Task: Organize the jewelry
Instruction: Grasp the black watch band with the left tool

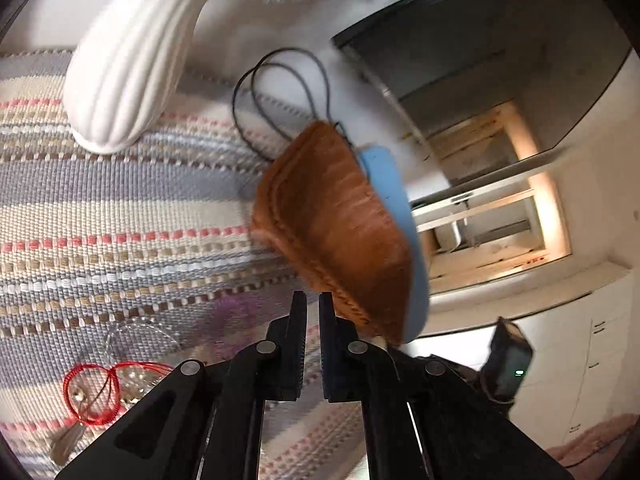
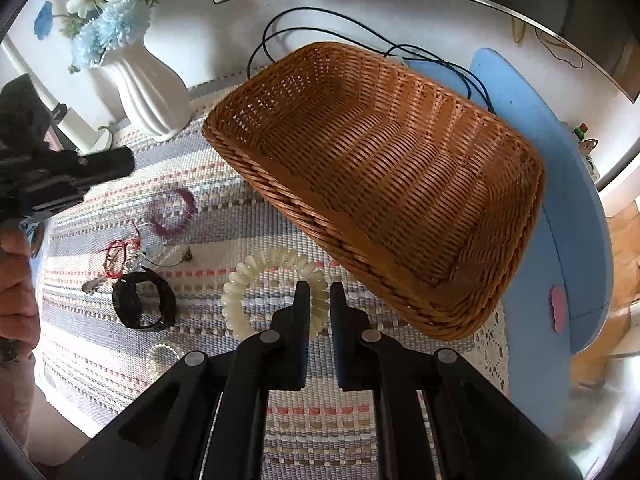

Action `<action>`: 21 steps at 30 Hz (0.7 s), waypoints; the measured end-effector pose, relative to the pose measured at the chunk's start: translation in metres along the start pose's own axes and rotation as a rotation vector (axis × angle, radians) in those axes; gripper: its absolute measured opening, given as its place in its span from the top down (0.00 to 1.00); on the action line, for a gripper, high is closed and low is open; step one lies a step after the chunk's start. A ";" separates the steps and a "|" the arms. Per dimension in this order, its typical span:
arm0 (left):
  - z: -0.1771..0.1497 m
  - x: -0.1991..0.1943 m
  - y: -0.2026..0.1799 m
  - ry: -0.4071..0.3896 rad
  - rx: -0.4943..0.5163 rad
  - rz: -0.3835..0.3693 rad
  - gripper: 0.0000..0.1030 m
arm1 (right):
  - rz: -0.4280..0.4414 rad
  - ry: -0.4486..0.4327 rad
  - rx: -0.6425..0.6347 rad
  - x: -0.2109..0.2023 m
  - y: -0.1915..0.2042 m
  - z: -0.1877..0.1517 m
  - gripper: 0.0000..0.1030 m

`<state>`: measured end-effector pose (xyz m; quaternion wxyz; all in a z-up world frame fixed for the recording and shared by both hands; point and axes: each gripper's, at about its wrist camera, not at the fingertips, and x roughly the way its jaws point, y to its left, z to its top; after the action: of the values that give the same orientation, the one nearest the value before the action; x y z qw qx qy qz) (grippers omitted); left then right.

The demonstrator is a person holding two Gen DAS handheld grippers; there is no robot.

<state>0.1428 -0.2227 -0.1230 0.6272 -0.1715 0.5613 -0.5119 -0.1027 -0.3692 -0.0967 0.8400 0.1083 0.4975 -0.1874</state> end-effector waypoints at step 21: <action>-0.081 -0.054 0.036 0.045 -0.057 0.263 0.54 | 0.033 0.058 -0.036 0.015 0.028 -0.010 0.88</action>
<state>0.0962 -0.1336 -0.1476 0.6710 -0.1026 0.6072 -0.4130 -0.0922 -0.3432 -0.1151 0.8301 0.1068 0.5230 -0.1613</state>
